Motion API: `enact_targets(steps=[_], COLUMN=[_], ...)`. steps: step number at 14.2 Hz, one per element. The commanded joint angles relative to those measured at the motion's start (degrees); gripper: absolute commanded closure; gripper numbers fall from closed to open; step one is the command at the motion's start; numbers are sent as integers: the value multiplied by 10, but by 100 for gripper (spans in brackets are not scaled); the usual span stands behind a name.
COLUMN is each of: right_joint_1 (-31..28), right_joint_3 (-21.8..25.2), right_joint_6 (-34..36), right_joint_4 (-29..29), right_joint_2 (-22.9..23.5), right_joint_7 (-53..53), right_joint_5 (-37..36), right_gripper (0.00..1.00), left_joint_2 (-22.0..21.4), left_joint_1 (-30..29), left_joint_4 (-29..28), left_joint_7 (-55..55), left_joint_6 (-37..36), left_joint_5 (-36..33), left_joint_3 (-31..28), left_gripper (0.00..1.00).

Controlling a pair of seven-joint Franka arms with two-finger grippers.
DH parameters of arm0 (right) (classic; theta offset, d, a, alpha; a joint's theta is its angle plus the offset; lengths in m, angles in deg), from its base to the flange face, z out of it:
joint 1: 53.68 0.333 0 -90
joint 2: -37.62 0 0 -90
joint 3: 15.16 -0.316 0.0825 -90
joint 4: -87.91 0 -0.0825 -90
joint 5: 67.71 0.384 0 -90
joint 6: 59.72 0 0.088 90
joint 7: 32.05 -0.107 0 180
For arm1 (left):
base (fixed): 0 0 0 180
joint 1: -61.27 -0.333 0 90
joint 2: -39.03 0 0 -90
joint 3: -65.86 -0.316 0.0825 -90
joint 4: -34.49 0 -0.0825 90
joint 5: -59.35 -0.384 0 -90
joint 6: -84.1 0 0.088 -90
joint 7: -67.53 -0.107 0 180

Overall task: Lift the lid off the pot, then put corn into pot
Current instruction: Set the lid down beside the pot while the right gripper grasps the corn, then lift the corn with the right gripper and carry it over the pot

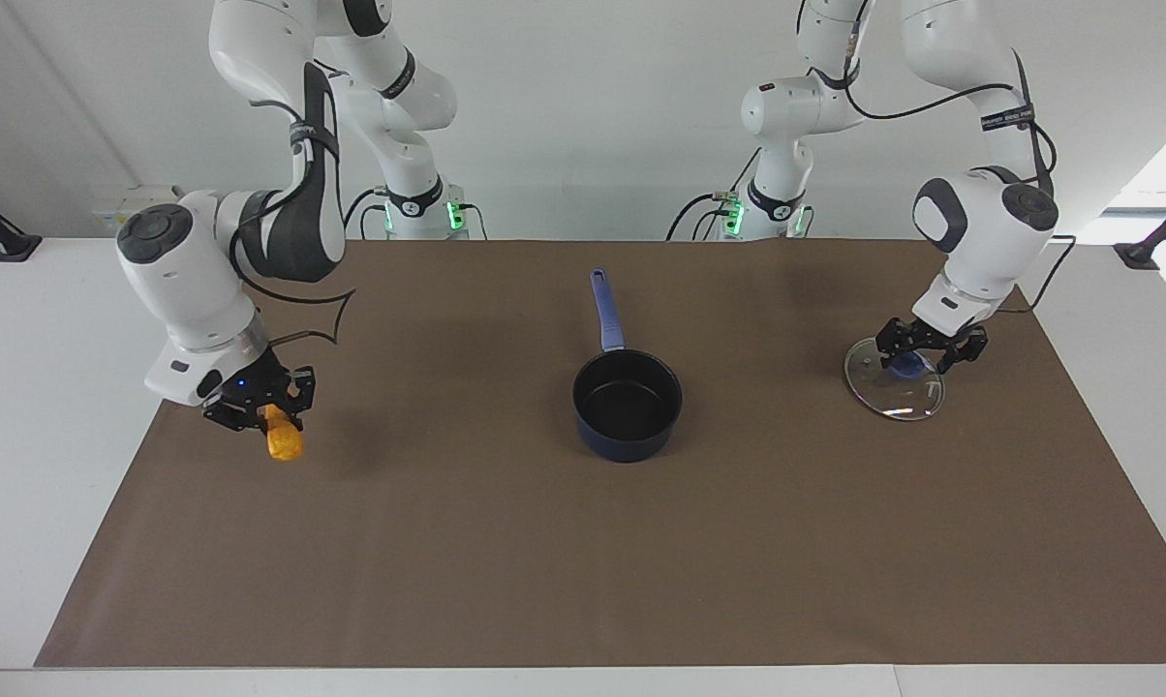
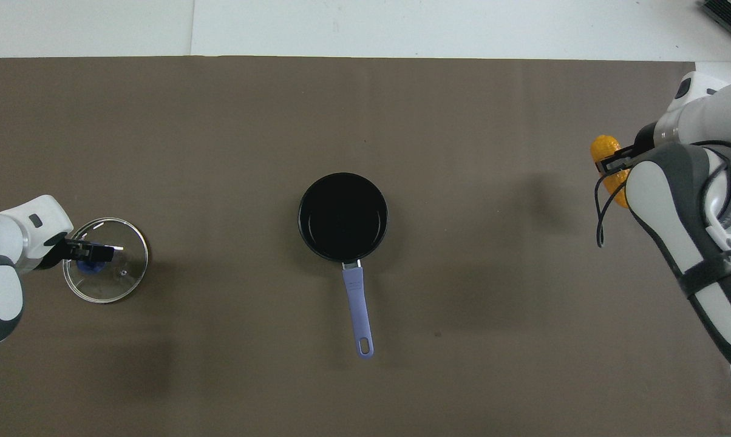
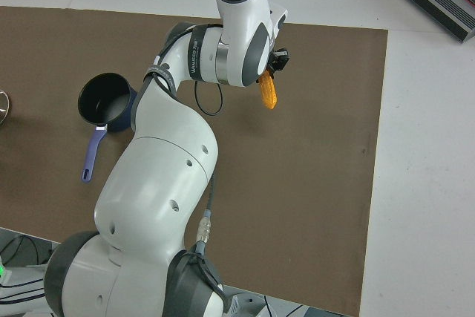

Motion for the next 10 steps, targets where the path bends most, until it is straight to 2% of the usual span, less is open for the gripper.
enact_targets(steps=[1, 6, 10], right_joint_1=[31, 155, 183], right_joint_3=[-2, -2, -52], right_joint_6=[55, 80, 80], right_joint_4=[37, 48, 47], right_joint_2=[-5, -14, -23], right_joint_7=[-108, -350, -451], right_joint_5=[-1, 8, 44], right_gripper=[100, 100, 100], left_joint_2=[8, 16, 15], left_joint_1=[5, 45, 62], left_joint_4=[67, 183, 261], left_joint_7=[48, 110, 158], left_joint_6=[-58, -163, -260], left_joint_5=[5, -2, -3], left_joint_3=[9, 8, 9], left_gripper=[0, 0, 0])
